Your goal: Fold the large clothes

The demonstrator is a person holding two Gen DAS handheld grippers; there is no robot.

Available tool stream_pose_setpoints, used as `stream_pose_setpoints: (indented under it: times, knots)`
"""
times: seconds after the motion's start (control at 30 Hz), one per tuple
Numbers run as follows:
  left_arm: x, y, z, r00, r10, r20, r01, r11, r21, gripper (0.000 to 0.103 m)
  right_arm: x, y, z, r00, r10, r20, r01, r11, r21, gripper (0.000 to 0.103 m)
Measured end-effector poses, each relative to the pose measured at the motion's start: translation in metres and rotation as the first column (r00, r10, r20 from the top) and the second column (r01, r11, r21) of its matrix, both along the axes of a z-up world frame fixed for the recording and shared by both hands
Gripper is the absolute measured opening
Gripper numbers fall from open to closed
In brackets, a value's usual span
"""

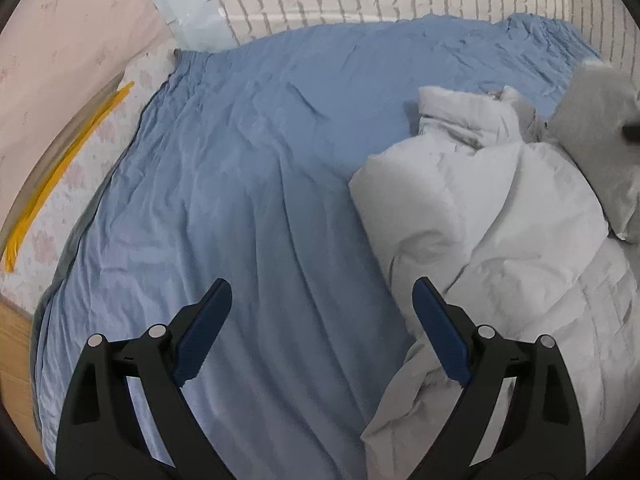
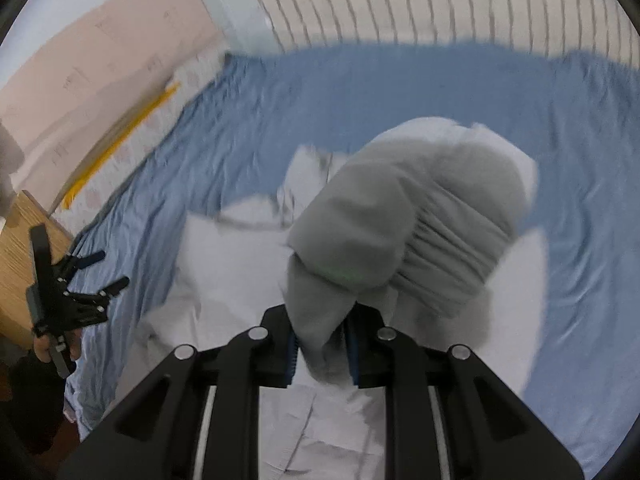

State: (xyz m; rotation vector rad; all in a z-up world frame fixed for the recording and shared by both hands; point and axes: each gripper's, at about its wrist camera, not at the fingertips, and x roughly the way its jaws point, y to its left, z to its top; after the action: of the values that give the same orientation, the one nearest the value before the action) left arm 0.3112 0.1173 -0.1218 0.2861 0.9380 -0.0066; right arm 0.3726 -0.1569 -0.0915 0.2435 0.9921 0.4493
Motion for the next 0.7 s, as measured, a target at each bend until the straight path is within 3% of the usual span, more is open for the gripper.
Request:
stream_pose_setpoints:
  times: [0.13,0.2,0.27,0.43,0.47,0.6,0.7]
  knots:
    - [-0.001,0.002,-0.008,1.000,0.004,-0.020,-0.003,1.000,0.030,0.092,0.000,0.001,-0.024,0.998,-0.014,-0.062,0.016,0.999,0.034,0.027]
    - [-0.001,0.003,-0.011,0.999,0.007,-0.033,-0.006,0.999,0.043,0.092,-0.001,-0.005,-0.026,0.997,-0.027,-0.072,0.028,1.000,0.013,0.045]
    - [0.000,0.004,-0.011,0.999,0.008,-0.034,-0.006,0.999,0.049,0.092,-0.005,-0.013,-0.028,0.995,-0.048,-0.087,0.047,0.999,-0.022,0.055]
    - [-0.004,-0.003,-0.003,1.000,-0.012,-0.024,0.013,0.999,0.047,0.092,-0.028,-0.036,-0.018,0.996,-0.049,-0.079,0.046,0.998,-0.042,0.066]
    - [-0.005,-0.006,0.000,1.000,-0.021,-0.019,0.022,0.998,0.055,0.092,-0.032,-0.039,-0.015,0.996,-0.052,-0.068,0.049,0.997,-0.055,0.073]
    - [-0.005,-0.031,0.014,0.998,-0.070,-0.003,0.070,0.997,0.037,0.092,-0.051,-0.076,-0.015,0.987,-0.155,-0.037,0.142,0.963,-0.230,0.080]
    - [-0.004,-0.061,0.023,0.993,-0.122,0.001,0.122,0.992,-0.006,0.092,-0.056,-0.111,-0.026,0.953,-0.299,-0.052,0.267,0.909,-0.321,0.080]
